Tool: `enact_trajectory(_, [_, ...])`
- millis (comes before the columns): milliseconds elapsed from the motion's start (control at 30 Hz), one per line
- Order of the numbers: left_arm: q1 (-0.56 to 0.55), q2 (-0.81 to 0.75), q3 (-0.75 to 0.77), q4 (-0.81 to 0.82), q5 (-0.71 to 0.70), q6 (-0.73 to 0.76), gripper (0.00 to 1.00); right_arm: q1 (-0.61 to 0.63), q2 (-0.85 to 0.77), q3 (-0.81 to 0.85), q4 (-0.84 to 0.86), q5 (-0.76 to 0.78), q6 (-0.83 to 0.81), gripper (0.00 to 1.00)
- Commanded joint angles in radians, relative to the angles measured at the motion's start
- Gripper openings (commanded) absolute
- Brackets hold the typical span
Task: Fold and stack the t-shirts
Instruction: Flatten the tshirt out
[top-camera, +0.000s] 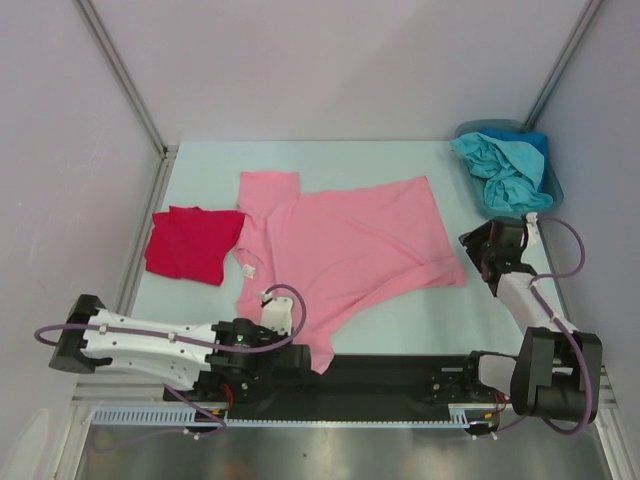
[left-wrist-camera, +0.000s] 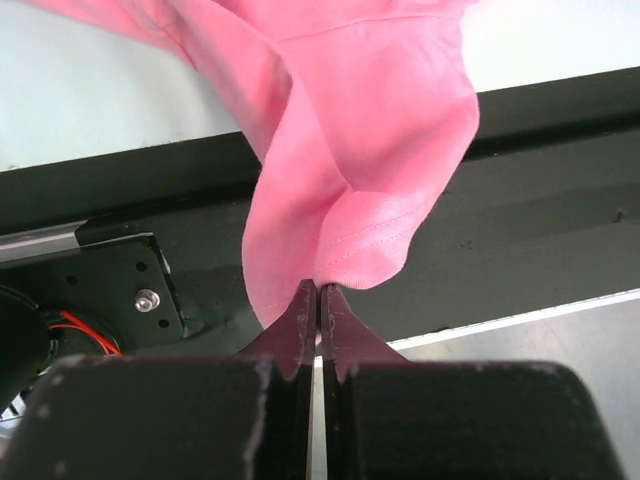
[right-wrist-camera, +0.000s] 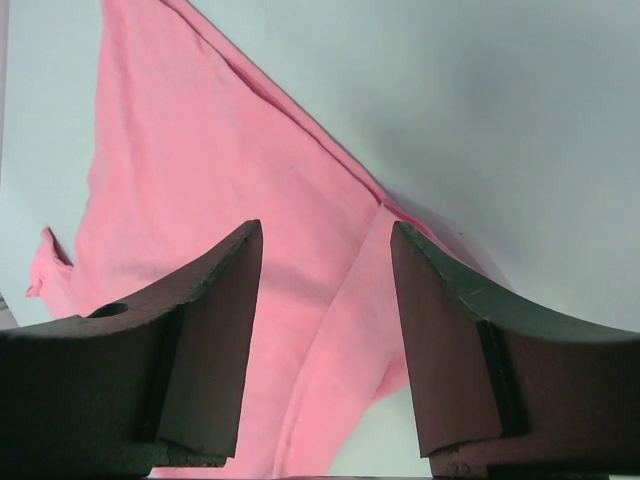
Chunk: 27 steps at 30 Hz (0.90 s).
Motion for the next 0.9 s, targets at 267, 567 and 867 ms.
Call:
enact_trajectory(267, [-0.113,0.036,0.033,0.009,0.000,-0.099,0.00,-0.029,0.003,0.017,-0.033,-0.004,-0.009,0.59])
enact_trajectory(567, [-0.151,0.112,0.101,-0.065,-0.045,-0.169,0.52,-0.031,0.004,-0.004,-0.013,-0.020,-0.020,0.59])
enact_trajectory(867, [-0.116,0.030,0.133,-0.108,-0.189,-0.181,0.64,-0.025,-0.025,-0.049,-0.015,-0.056,-0.023,0.59])
